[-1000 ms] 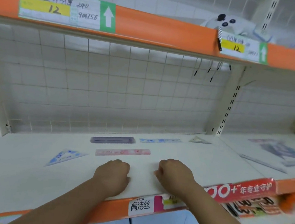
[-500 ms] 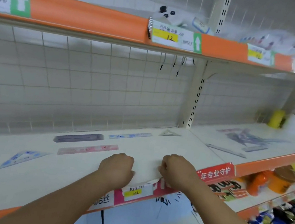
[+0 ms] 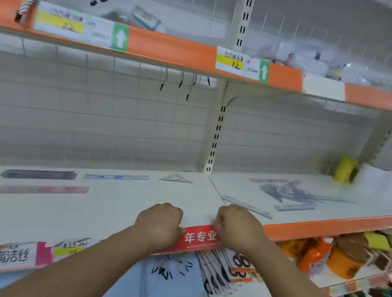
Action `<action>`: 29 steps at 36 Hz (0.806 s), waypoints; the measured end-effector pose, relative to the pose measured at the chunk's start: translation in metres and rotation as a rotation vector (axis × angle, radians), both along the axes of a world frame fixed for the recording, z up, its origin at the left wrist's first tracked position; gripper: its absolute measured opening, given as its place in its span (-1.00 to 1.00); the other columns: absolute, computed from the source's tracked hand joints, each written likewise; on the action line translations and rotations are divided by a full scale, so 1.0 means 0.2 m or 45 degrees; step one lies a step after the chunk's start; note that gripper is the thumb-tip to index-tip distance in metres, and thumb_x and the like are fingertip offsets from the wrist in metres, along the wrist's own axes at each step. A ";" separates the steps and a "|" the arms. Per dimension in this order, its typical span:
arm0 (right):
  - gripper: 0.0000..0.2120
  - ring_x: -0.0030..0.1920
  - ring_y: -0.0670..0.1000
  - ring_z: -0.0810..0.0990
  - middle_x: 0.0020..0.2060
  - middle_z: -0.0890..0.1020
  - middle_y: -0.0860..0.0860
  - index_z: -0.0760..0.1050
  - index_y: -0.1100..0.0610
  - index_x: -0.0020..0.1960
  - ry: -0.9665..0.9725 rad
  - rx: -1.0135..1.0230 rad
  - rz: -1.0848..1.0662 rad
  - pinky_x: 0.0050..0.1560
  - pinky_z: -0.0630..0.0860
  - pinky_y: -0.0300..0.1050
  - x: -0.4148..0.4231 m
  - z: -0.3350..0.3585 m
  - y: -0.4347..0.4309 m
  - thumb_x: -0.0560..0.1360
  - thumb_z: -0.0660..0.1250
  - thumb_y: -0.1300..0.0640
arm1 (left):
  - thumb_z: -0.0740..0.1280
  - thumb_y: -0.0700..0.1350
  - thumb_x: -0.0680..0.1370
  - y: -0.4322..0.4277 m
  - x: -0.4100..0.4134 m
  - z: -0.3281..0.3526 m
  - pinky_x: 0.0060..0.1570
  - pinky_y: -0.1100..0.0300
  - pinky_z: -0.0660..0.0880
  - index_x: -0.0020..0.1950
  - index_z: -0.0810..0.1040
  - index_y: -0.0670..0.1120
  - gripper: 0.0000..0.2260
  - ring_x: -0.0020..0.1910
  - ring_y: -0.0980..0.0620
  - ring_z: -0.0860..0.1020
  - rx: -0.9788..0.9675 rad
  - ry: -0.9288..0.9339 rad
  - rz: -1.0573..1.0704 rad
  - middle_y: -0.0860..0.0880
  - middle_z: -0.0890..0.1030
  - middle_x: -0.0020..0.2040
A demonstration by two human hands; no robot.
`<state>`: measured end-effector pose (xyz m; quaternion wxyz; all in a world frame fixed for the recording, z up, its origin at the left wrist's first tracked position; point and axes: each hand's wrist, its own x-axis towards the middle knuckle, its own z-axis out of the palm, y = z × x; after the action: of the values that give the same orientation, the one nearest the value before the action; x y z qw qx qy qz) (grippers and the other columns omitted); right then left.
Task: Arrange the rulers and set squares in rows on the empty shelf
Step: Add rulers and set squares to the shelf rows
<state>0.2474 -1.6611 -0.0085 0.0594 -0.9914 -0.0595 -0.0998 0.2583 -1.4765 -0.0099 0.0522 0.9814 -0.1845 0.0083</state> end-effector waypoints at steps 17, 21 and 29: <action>-0.73 0.02 0.09 0.51 -0.02 0.56 0.08 0.50 0.15 0.02 0.058 -0.011 -0.153 -0.01 0.48 -0.04 -0.01 -0.01 -0.75 0.59 0.15 -0.02 | 0.19 -0.03 0.60 -0.78 0.10 0.01 -0.06 0.15 0.39 0.09 0.49 -0.12 -0.80 0.10 -0.11 0.49 0.017 0.010 -0.151 -0.12 0.51 0.11; -0.77 -0.08 0.06 0.50 -0.07 0.57 0.07 0.49 0.15 -0.07 0.050 -0.026 -0.183 -0.13 0.42 -0.09 0.07 -0.01 -0.89 0.58 0.15 0.03 | 0.21 0.02 0.60 -0.92 0.22 0.02 0.04 0.10 0.44 0.12 0.49 -0.11 -0.76 0.15 -0.09 0.48 -0.013 0.002 -0.200 -0.11 0.50 0.15; -0.77 -0.13 0.00 0.43 -0.17 0.49 0.01 0.36 0.07 -0.21 0.042 -0.037 -0.288 -0.15 0.36 -0.13 0.29 0.00 -1.19 0.58 0.17 0.01 | 0.19 0.05 0.61 -1.26 0.54 0.05 0.02 0.12 0.41 0.16 0.48 -0.11 -0.73 0.15 -0.09 0.48 -0.028 -0.001 -0.304 -0.11 0.50 0.18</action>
<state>0.3050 -1.8991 -0.0083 0.0345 -0.9941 0.0522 -0.0886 0.3661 -1.7275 -0.0002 0.0633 0.9518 -0.3000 0.0045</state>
